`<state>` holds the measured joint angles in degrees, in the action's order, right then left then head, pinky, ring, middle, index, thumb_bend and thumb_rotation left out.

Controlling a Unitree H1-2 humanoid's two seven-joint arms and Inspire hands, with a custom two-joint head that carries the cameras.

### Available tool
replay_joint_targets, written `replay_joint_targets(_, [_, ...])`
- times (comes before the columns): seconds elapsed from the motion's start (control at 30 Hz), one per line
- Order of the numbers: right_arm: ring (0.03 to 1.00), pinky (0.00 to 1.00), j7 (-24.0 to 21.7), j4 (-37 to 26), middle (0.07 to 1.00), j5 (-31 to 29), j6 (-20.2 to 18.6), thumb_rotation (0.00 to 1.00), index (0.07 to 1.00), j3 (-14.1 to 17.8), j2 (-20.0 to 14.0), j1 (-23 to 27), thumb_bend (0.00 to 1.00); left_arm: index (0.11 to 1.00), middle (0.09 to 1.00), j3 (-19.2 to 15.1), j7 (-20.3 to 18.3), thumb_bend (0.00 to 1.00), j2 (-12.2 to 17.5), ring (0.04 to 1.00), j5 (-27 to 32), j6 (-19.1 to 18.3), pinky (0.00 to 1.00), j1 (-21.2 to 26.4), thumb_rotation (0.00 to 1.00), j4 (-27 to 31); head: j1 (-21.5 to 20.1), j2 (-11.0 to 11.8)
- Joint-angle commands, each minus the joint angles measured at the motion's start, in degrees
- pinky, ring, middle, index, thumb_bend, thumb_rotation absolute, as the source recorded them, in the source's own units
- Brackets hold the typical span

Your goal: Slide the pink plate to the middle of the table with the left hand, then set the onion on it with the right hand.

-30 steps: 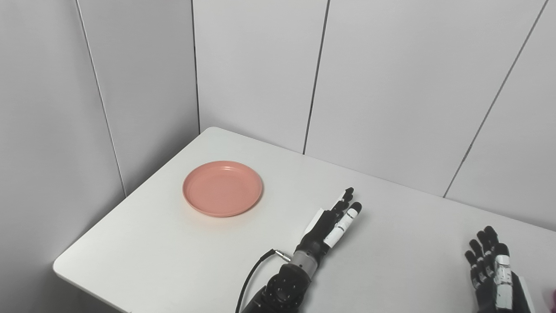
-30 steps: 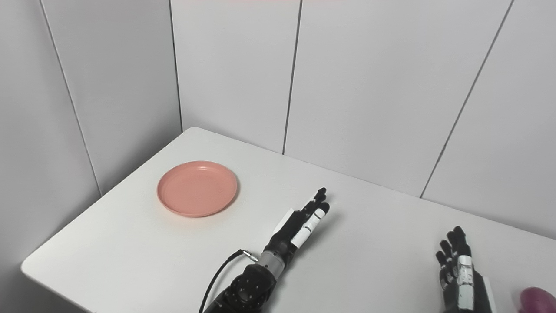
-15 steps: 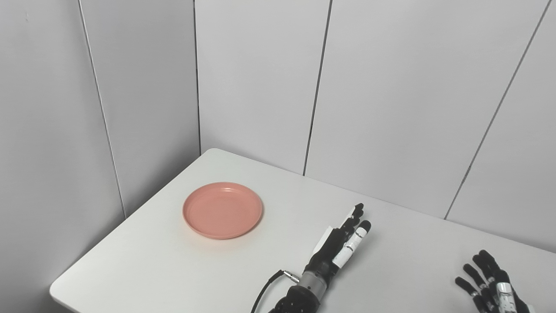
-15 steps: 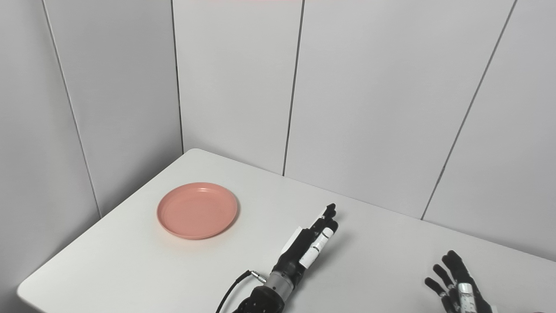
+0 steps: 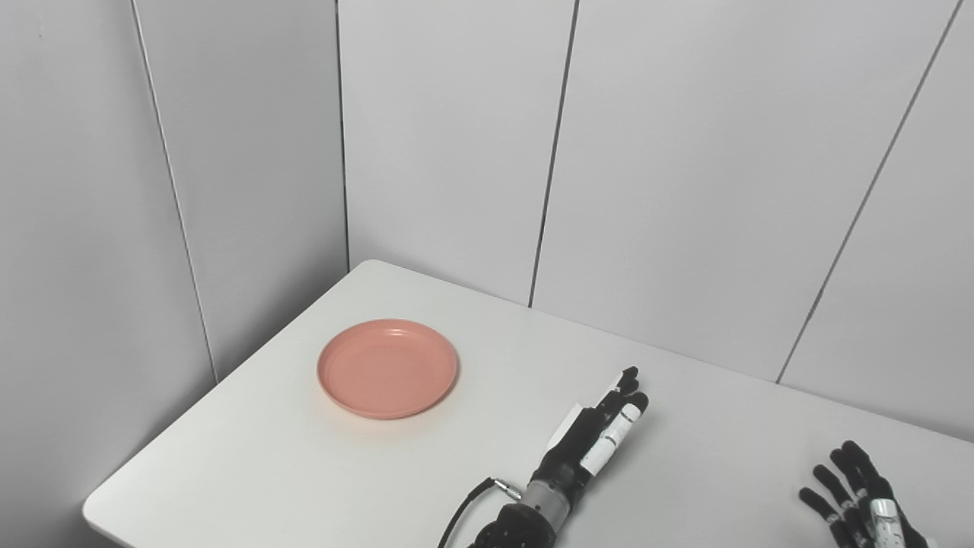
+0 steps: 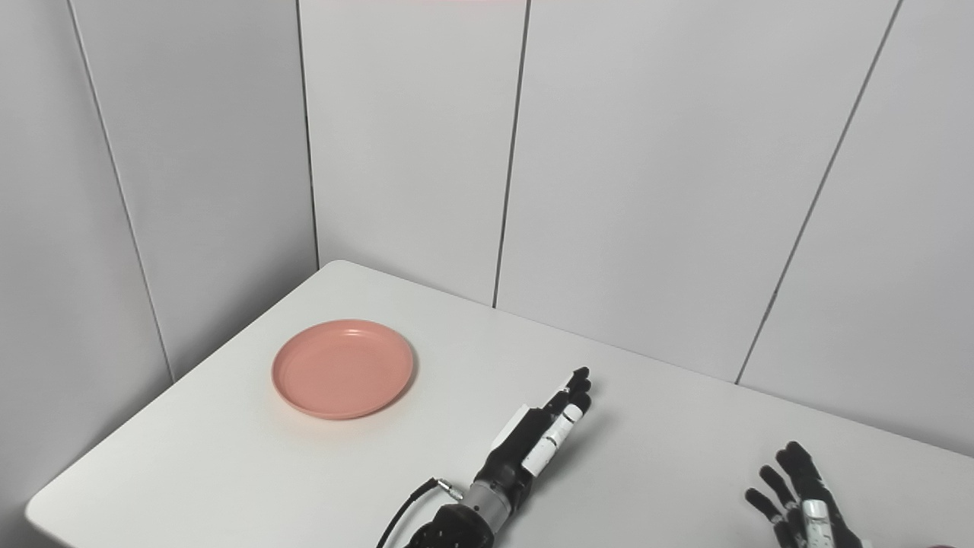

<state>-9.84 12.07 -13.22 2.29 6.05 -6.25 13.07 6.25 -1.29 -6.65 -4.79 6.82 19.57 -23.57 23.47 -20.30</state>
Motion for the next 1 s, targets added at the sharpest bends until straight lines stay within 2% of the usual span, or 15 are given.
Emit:
replay_joint_targets(0.0, [0.903, 0.81, -0.06, -1.56, 0.930, -0.49, -0.52, 0.79, 0.921, 0.21, -0.39, 0.21, 0.65, 0.982, 0.992, -0.85, -1.20, 0.59, 0.99, 0.991, 1.88, -0.71, 0.99, 0.28, 1.00, 2.58, -0.01, -0.07])
replay_joint_targets(0.23, [0.942, 0.88, -0.03, -2.49, 0.962, -0.06, -1.41, 0.83, 0.952, 0.07, -0.72, -0.11, 0.63, 0.979, 0.979, -2.08, -1.96, 0.60, 3.20, 0.973, 2.83, -4.79, 0.96, 1.52, 1.00, 8.43, 0.08, -0.18])
replay_joint_targets(0.43, [0.947, 0.90, -0.08, -3.04, 0.969, -0.19, -1.89, 0.84, 0.963, 0.08, -0.74, -0.26, 0.61, 0.975, 0.975, -3.07, -2.26, 0.60, 5.51, 0.971, 3.65, -5.77, 0.97, 2.68, 1.00, 10.60, 0.31, 0.13])
replay_joint_targets(0.57, [0.962, 0.93, -0.27, -3.20, 0.981, -0.18, -1.95, 0.84, 0.971, -0.01, -0.82, -0.32, 0.59, 0.973, 0.972, -4.90, -2.43, 0.59, 6.57, 0.965, 5.27, -5.65, 0.97, 3.29, 1.00, 11.27, 0.46, 0.34])
replay_joint_targets(0.77, [0.953, 0.91, -0.26, -2.91, 0.973, 0.06, -1.53, 0.84, 0.968, -0.08, -0.85, -0.38, 0.59, 0.971, 0.967, -6.27, -2.20, 0.59, 7.23, 0.958, 6.09, -4.75, 0.94, 3.64, 1.00, 11.11, 0.68, 0.77])
replay_joint_targets(0.97, [0.959, 0.92, -0.50, -2.96, 0.977, -0.24, -1.47, 0.84, 0.974, -0.04, -0.77, -0.50, 0.59, 0.951, 0.945, -8.33, -0.34, 0.57, 7.56, 0.932, 5.88, -3.37, 0.92, 4.35, 1.00, 10.72, 0.87, 1.13])
